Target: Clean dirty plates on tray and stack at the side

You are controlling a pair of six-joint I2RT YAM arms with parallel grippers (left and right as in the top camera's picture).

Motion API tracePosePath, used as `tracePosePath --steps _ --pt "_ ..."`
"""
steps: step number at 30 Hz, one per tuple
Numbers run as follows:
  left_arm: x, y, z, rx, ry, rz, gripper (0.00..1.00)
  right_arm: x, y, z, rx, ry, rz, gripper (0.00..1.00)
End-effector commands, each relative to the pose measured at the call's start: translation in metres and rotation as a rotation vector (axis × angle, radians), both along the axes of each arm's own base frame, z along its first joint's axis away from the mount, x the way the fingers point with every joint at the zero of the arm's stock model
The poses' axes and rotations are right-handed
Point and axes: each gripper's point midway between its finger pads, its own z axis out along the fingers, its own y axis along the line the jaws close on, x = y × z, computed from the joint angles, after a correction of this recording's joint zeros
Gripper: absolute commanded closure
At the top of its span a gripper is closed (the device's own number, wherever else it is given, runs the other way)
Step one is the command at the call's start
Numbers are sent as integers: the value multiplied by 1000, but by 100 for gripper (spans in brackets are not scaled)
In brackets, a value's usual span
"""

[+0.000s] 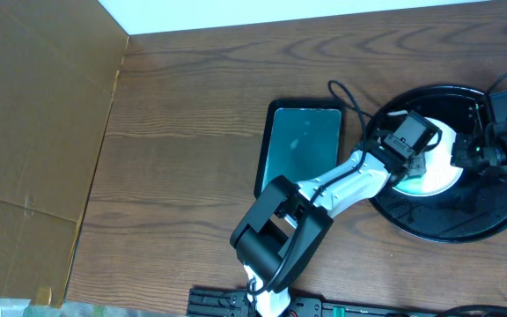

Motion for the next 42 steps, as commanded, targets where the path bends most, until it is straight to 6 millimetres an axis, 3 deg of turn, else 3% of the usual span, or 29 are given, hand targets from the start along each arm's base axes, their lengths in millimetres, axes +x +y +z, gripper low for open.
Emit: tracePosePath --steps 1,5,10,13,19,22,29,34,38,42 --pt "9 49 -6 300 -82 -50 93 -10 -4 -23 -38 59 -10 99" --pt "23 64 11 359 -151 -17 93 -11 -4 -23 -39 63 -10 99" --pt "38 49 41 253 -236 2 93 -15 -6 -24 -46 80 -3 99" --pt "34 20 47 97 -214 -59 93 -16 -6 -25 -47 83 -3 99" --pt "14 -34 37 -220 -59 -101 93 -14 -5 -24 -45 76 -3 99" --pt "9 -44 24 -256 -10 -135 93 -15 -5 -24 -45 77 -3 99" --pt "12 -23 2 -181 21 -110 93 -17 -6 -25 -48 86 -3 99" --pt "26 35 -7 112 -55 -25 93 -17 -6 -25 -48 86 -3 99" --pt "38 78 0 309 -116 40 93 -18 -6 -25 -49 90 -2 99" --pt "46 81 22 270 -161 65 93 -19 -6 -26 -50 95 -2 99"
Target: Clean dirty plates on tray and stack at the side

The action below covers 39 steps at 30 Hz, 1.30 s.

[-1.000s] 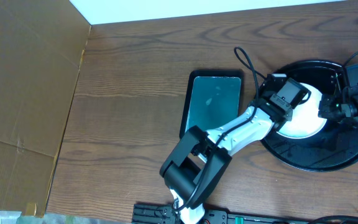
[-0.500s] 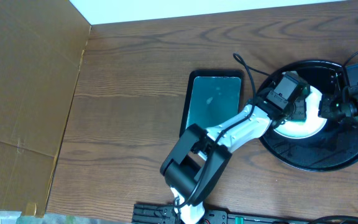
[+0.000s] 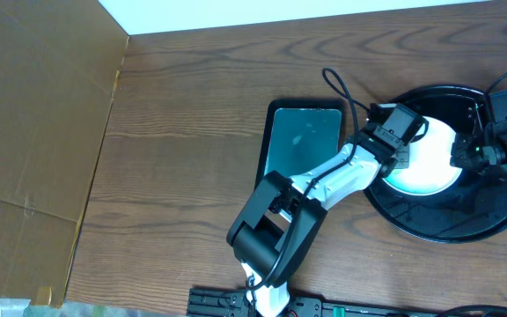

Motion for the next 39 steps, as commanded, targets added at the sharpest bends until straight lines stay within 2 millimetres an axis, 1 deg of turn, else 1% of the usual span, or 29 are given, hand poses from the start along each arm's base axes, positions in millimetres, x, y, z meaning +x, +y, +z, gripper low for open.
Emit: tracePosePath --steps 1,3,5,7,9,10,12,13,16,20,22,24,25,28,30,34,39 --pt "18 37 26 94 -101 76 93 -16 -7 -25 -53 77 -5 99" --pt "19 24 45 5 -118 48 93 -16 -7 -25 -53 76 -5 99" --pt "18 12 69 -85 -146 18 93 -15 -7 -24 -53 72 -5 99" --pt "17 7 92 -137 -180 4 93 -12 -6 -20 -54 56 13 99" --pt "17 9 114 -163 -224 7 93 -10 -5 -13 -52 39 20 99" --pt "16 13 126 -173 -243 14 93 -7 -5 -5 -49 19 28 99" --pt "17 23 134 -175 -253 34 93 -4 -4 7 -51 -11 49 99" --pt "17 30 135 -170 -250 48 92 -2 -4 13 -57 -26 59 99" --pt "18 61 128 -126 -206 111 93 2 -15 36 -121 -78 50 99" --pt "15 116 103 -58 -111 230 93 7 -37 66 -245 -171 18 99" --pt "13 144 89 -33 -68 297 93 10 -44 80 -294 -217 11 99" --pt "9 165 76 -23 -31 347 93 13 -48 92 -333 -261 16 99" --pt "6 172 70 -28 -10 360 93 14 -50 99 -355 -284 20 99" --pt "-3 184 50 -44 54 390 93 16 -53 115 -410 -338 40 99" --pt "-7 188 40 -39 83 401 93 17 -53 125 -459 -377 70 99" --pt "-7 190 24 -26 115 404 93 24 -55 141 -598 -450 129 99" --pt "-4 190 3 -9 148 407 93 28 -60 165 -844 -519 183 99"
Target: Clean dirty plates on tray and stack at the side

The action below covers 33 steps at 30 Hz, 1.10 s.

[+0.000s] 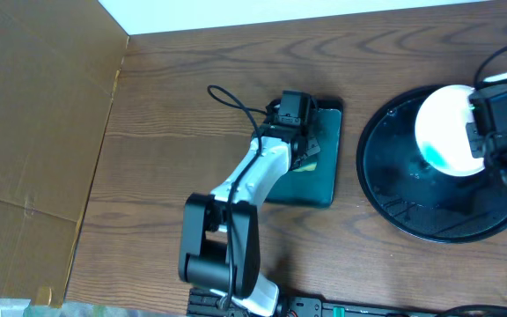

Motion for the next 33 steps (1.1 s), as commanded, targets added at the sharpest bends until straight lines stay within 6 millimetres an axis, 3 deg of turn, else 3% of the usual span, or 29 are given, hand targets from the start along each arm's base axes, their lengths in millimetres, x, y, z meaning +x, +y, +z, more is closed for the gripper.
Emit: tracePosePath --steps 1,2,5,7,13,21,23,28,33 --pt "-1 0 -14 3 32 -5 92 5 -15 39 -265 -102 -10 99" --pt "-1 0 -16 3 33 -5 92 5 -14 45 -314 -118 -4 99" --pt "3 0 -13 0 15 -4 41 5 -4 59 -423 -153 40 99" --pt "7 -1 -7 -4 -7 -4 26 6 5 68 -492 -176 77 99" --pt "19 -3 37 -24 -124 -4 24 6 27 102 -651 -265 116 99" --pt "19 5 102 -16 -296 16 22 -2 56 135 -950 -263 251 99" --pt "18 9 112 3 -324 29 16 -5 63 145 -998 -274 263 99" --pt "12 12 112 15 -306 34 16 -12 73 163 -1101 -277 278 99" --pt "-1 14 102 28 -240 32 16 -24 78 164 -1117 -268 256 99"
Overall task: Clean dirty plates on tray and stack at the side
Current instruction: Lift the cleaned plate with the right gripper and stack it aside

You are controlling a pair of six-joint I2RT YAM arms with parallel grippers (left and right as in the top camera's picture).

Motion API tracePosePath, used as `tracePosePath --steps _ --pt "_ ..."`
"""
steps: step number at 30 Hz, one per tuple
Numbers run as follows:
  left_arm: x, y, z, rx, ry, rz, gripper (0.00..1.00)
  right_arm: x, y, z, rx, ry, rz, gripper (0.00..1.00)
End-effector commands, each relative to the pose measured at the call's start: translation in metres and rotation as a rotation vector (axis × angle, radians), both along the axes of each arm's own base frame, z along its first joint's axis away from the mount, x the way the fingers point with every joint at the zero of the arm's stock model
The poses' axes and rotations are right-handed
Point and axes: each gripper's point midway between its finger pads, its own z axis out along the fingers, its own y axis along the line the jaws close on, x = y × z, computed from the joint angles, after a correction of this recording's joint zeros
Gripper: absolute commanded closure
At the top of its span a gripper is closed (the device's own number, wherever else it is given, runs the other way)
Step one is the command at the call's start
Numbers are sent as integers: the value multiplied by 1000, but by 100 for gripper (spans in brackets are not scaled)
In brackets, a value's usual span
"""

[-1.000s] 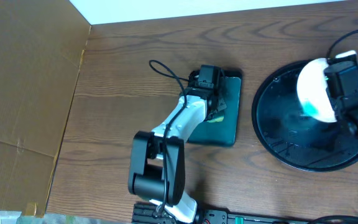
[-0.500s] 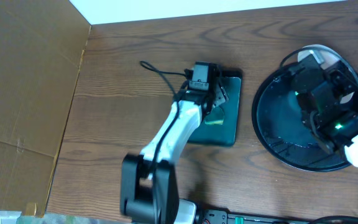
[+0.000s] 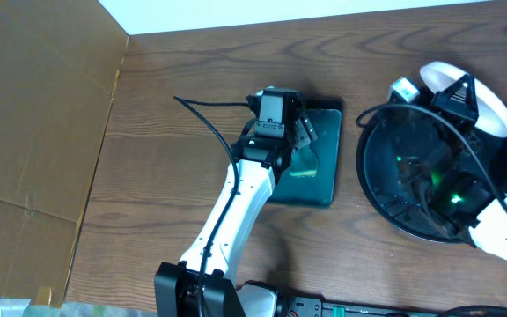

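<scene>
A white plate (image 3: pixel 491 113) sits raised at the far right rim of the round black tray (image 3: pixel 412 202). My right gripper (image 3: pixel 459 91) is shut on it, its dark body covering the plate's middle. Away from the tray, my left gripper (image 3: pixel 299 132) hangs over the far end of a dark green rectangular mat (image 3: pixel 315 180). Its fingers point down at the mat. Whether they are open or hold anything does not show. The tray's dark inside carries green light reflections and no other plate that I can make out.
A brown cardboard wall (image 3: pixel 33 132) fills the left side. Bare wooden table (image 3: pixel 174 132) lies between it and the mat. The left arm's black cable (image 3: pixel 205 113) loops over the table left of the mat. A white surface (image 3: pixel 280 13) borders the far edge.
My right gripper has moved the plate from over the tray's far part out to its far right rim. The left gripper shifted slightly left over the mat, and its arm now lies straighter.
First my left gripper was on the plate, which the right gripper held over the tray. It was then at the plate's left edge. After that it was over the green mat, with the plate further back on the tray. Now the plate is at the tray's far rim.
</scene>
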Motion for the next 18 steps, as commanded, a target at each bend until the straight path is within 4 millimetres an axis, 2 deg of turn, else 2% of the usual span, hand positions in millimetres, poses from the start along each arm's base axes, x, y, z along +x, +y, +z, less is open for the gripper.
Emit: tracePosePath --steps 1,3,6,8,10,15,17,18 --pt "0 5 6 22 2 11 16 -11 -3 12 -1 -21 -42 99" --pt "-1 5 5 22 7 10 15 -11 0 -1 62 -11 -17 99" --pt "-1 5 5 22 7 11 15 -11 6 -35 78 107 55 99" --pt "-1 5 5 22 7 10 15 -11 5 -44 104 134 63 99" --pt "-1 5 5 22 7 10 15 -9 0 -36 130 90 29 99" --pt "-1 5 5 22 7 11 15 -4 -8 3 197 -82 -45 99" --pt "-1 5 5 22 7 10 15 -3 -4 0 223 -79 -22 99" --pt "-1 5 5 22 7 10 15 -2 -1 -10 211 -36 4 99"
